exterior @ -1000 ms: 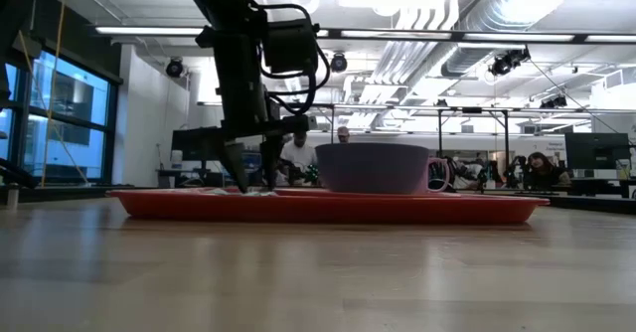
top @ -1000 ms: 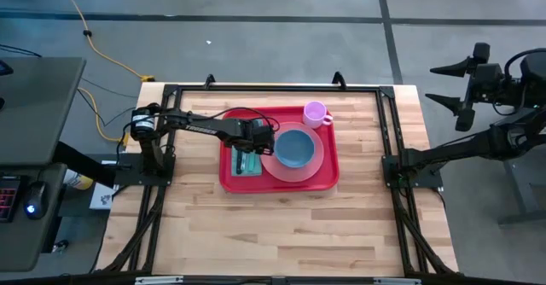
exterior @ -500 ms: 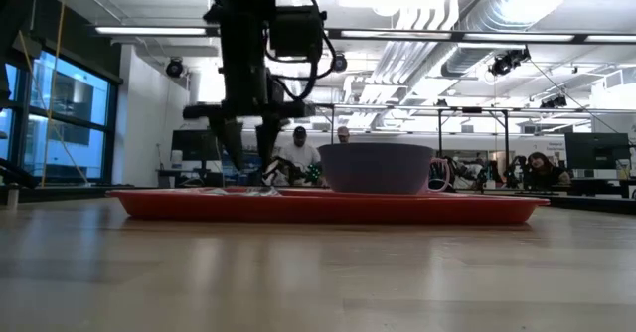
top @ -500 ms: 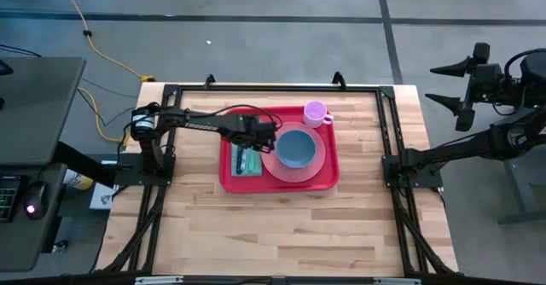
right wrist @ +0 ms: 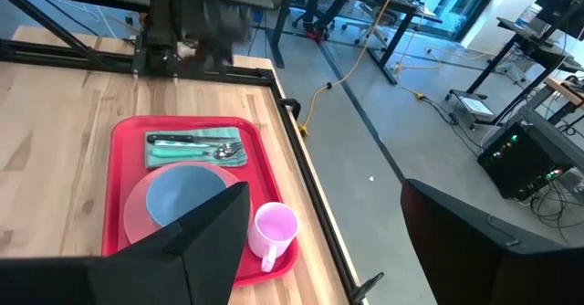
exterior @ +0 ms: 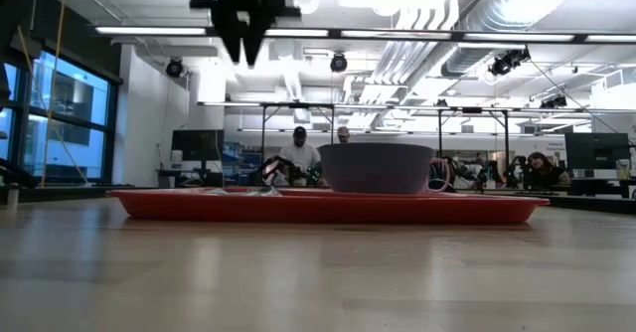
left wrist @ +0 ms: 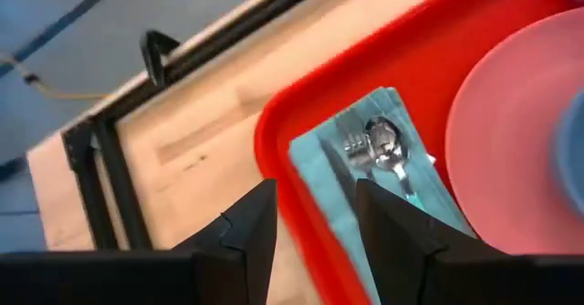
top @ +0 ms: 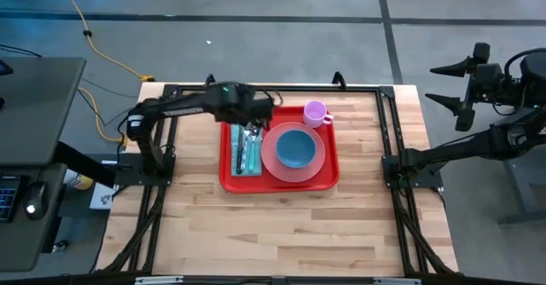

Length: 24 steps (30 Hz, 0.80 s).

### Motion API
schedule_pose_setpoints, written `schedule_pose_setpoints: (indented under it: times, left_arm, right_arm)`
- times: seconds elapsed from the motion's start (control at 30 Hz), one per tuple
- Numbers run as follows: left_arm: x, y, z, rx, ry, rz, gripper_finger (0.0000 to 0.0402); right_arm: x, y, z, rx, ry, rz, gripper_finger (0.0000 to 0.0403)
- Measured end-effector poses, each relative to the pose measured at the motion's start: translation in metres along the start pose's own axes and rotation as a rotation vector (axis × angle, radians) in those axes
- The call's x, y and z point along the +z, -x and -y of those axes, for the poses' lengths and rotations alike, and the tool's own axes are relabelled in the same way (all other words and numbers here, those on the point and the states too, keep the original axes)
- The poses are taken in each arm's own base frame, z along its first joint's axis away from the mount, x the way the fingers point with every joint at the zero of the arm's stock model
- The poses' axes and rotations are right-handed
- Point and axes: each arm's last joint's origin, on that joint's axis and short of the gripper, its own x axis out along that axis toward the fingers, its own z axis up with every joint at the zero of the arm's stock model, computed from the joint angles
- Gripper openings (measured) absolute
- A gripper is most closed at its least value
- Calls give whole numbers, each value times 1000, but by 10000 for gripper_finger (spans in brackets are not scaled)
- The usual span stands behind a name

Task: Set up tray
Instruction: Return To Home Position

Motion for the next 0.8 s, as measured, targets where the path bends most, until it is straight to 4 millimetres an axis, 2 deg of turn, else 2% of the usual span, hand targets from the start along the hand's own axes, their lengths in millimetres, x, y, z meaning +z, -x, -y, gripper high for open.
schedule_pose_setpoints:
  times: [0.13,0.27,0.43,0.57,0.7,0.8]
  left_arm:
    - [14,43,-28,-76,41,141,177]
    - [12,85,-59,-124,56,300,177]
    - [-12,129,-101,-167,65,481,177]
    - [-36,157,-133,-219,57,612,177]
    - [-59,171,-157,-242,30,735,177]
    - [-74,173,-176,-249,19,814,177]
  right_arm:
    - [0,0,0,0,-6,0,266]
    - [0,1,0,0,-19,2,266]
    - [-2,4,1,-2,-29,11,266]
    - [-6,11,2,-5,-50,28,266]
    - [-11,19,3,-8,-101,49,266]
    - [-15,25,4,-9,-158,65,266]
